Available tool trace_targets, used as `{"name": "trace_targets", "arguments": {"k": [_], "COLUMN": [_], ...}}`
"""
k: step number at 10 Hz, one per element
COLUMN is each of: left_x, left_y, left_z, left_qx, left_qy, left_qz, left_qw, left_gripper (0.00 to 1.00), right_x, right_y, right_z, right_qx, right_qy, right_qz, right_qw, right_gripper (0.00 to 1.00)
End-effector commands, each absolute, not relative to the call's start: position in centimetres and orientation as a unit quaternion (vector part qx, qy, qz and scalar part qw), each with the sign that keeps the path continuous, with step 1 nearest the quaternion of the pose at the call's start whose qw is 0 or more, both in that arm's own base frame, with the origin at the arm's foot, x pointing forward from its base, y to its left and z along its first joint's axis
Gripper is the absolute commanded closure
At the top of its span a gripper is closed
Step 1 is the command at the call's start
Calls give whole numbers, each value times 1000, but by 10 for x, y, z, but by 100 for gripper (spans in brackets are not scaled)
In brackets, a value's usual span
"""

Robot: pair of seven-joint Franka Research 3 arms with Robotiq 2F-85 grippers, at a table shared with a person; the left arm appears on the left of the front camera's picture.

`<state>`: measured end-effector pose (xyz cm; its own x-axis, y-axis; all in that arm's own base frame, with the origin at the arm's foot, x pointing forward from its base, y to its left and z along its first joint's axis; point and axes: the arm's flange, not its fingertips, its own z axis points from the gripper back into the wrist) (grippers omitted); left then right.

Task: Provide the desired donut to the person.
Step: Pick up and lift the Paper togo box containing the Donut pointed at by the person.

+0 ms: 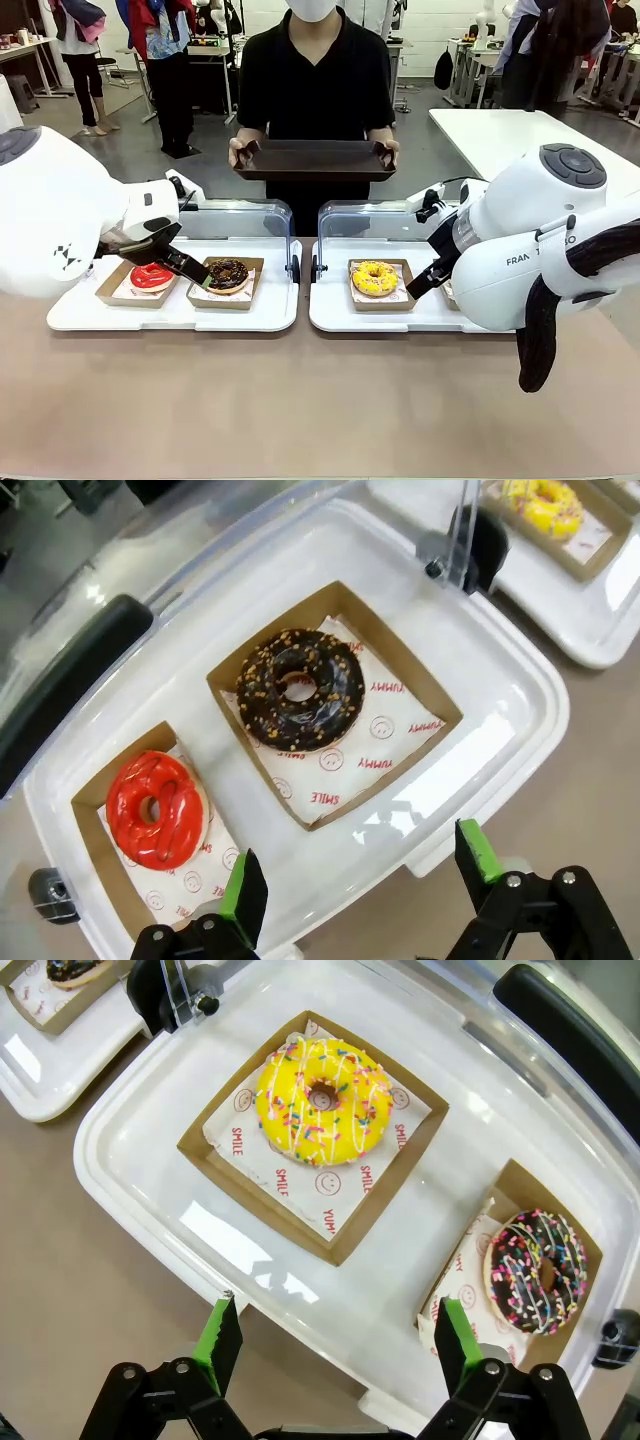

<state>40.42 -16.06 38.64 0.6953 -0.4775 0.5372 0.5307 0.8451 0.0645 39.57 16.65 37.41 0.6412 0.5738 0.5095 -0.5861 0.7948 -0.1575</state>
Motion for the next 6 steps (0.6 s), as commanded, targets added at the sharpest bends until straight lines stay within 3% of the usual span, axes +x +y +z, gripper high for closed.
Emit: {"name": "trace_targets", "arguments": {"k": [1, 6], "left_x": [405, 405], "left_y": [-151, -151], "left_z": [377, 377], "left_qx": [-19, -19], "left_qy": [-270, -270], "left_qz": [-290, -290], "left_qw": [918, 918], "left_gripper": [0, 0], "right_x": [396, 396], "right_y": [167, 167], "right_z": [374, 374], "right_qx": [11, 11], "right_qy": [-277, -277], "right_qz": [321, 321], "right_qw": [906, 906], "right_gripper": [0, 0]}}
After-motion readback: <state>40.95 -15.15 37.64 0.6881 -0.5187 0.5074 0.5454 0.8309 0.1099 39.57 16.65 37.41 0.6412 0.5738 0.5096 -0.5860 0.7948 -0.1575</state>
